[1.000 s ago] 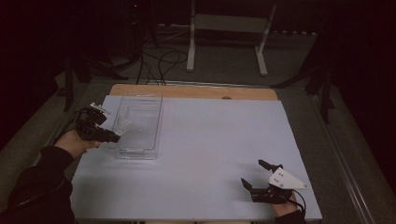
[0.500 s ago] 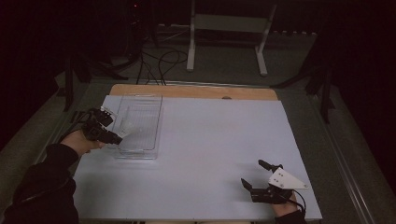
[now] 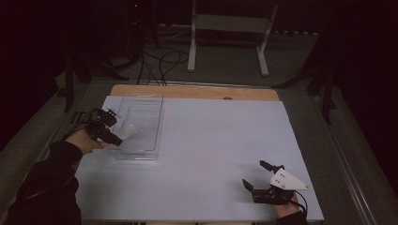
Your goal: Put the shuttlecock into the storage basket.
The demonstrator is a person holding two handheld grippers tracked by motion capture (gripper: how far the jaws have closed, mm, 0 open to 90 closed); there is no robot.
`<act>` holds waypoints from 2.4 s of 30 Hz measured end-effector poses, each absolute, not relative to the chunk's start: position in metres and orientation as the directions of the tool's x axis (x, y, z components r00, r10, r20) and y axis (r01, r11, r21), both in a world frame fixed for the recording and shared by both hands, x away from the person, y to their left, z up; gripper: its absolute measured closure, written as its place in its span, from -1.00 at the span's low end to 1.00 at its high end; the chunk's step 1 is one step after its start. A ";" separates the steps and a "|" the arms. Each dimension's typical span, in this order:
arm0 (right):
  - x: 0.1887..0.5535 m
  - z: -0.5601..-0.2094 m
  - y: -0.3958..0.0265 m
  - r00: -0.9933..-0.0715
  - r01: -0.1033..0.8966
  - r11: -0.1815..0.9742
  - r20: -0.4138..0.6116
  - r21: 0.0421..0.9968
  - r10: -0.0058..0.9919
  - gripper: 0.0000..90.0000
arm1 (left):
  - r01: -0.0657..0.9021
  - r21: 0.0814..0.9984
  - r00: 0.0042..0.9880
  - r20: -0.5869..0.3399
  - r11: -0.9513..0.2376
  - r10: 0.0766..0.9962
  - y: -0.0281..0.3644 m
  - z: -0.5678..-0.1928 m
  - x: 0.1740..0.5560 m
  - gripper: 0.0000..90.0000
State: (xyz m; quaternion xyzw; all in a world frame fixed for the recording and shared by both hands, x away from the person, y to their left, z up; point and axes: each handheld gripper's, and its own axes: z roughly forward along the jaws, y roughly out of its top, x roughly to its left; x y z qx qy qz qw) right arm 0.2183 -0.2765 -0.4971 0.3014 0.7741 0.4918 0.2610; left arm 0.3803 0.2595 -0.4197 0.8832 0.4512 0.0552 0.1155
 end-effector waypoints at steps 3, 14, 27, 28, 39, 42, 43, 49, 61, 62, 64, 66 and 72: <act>0.218 -0.497 -0.276 -0.683 0.210 0.337 -0.109 0.918 0.723 -0.77 | 0.780 0.235 0.594 0.016 -0.580 0.805 0.257 -0.418 0.382 0.44; 0.218 -0.497 -0.276 -0.683 0.205 0.342 -0.116 0.917 0.722 -0.77 | 0.801 0.245 0.558 0.026 -0.546 0.830 0.260 -0.411 0.379 0.00; 0.218 -0.496 -0.277 -0.682 0.200 0.343 -0.121 0.918 0.721 -0.77 | 0.773 0.292 0.591 -0.011 -0.563 0.807 0.253 -0.408 0.371 -0.38; 0.218 -0.496 -0.277 -0.682 0.200 0.342 -0.120 0.918 0.722 -0.77 | 0.771 0.298 0.592 -0.008 -0.563 0.806 0.252 -0.407 0.371 -0.38; 0.218 -0.497 -0.276 -0.682 0.205 0.342 -0.117 0.917 0.722 -0.77 | 0.754 0.368 0.602 -0.057 -0.544 0.796 0.245 -0.399 0.367 -0.59; 0.218 -0.497 -0.276 -0.681 0.207 0.340 -0.115 0.917 0.723 -0.77 | 0.756 0.382 0.595 -0.059 -0.532 0.802 0.243 -0.398 0.367 -0.66; 0.218 -0.497 -0.276 -0.682 0.205 0.341 -0.116 0.917 0.722 -0.77 | 0.759 0.388 0.585 -0.053 -0.523 0.809 0.243 -0.398 0.367 -0.66; 0.218 -0.497 -0.277 -0.681 0.205 0.343 -0.118 0.917 0.722 -0.77 | 0.748 0.406 0.607 -0.099 -0.526 0.788 0.242 -0.396 0.367 -0.92; 0.218 -0.497 -0.278 -0.676 0.213 0.332 -0.106 0.919 0.729 -0.77 | 0.678 0.467 0.672 -0.080 -0.568 0.736 0.227 -0.388 0.361 -1.00; 0.218 -0.497 -0.278 -0.676 0.213 0.333 -0.107 0.919 0.729 -0.77 | 0.673 0.471 0.678 -0.086 -0.570 0.730 0.226 -0.388 0.362 -1.00; 0.218 -0.497 -0.277 -0.677 0.211 0.336 -0.111 0.918 0.727 -0.77 | 0.664 0.487 0.682 -0.084 -0.567 0.727 0.223 -0.386 0.361 -1.00; 0.218 -0.497 -0.277 -0.677 0.212 0.337 -0.111 0.917 0.728 -0.77 | 0.657 0.495 0.687 -0.084 -0.568 0.722 0.221 -0.385 0.361 -1.00; 0.219 -0.498 -0.277 -0.679 0.212 0.341 -0.113 0.916 0.726 -0.77 | 0.631 0.508 0.714 -0.087 -0.586 0.695 0.210 -0.384 0.360 -1.00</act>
